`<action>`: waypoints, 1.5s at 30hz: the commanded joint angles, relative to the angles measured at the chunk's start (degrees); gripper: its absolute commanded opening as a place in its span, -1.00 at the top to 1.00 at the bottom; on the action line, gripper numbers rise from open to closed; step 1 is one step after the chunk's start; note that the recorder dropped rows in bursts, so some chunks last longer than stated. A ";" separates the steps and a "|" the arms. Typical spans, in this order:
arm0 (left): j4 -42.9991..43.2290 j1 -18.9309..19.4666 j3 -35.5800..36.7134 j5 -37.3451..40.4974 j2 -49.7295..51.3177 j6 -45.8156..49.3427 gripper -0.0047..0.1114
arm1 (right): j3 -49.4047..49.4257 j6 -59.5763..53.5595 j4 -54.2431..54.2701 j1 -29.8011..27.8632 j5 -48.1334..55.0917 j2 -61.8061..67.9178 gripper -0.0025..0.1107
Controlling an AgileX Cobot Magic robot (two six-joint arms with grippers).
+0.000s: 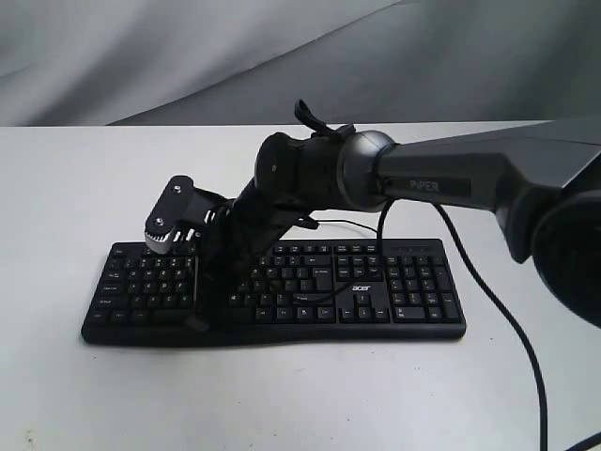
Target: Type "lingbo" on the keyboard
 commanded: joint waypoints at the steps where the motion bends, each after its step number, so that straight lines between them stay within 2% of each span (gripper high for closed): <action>1: -0.46 0.11 0.25 -0.26 -0.15 -0.23 0.91 | -0.30 -0.78 0.63 -0.34 -0.47 0.37 0.96; 29: -0.46 0.11 0.25 -0.26 -0.15 -0.23 0.91 | -0.30 -1.11 -0.02 -1.08 -0.41 -1.83 0.96; 37: -0.46 0.11 0.25 -0.26 -0.15 -0.23 0.91 | -0.30 -1.72 0.72 -7.47 -0.18 -1.83 0.96; 43: -0.46 0.11 0.25 -0.26 -0.15 -0.23 0.91 | -0.30 -15.13 15.37 -12.55 7.23 -1.83 0.96; 45: -0.46 0.11 0.25 -0.26 -0.15 -0.23 0.91 | -0.30 -15.44 15.18 -12.72 7.72 -1.72 0.96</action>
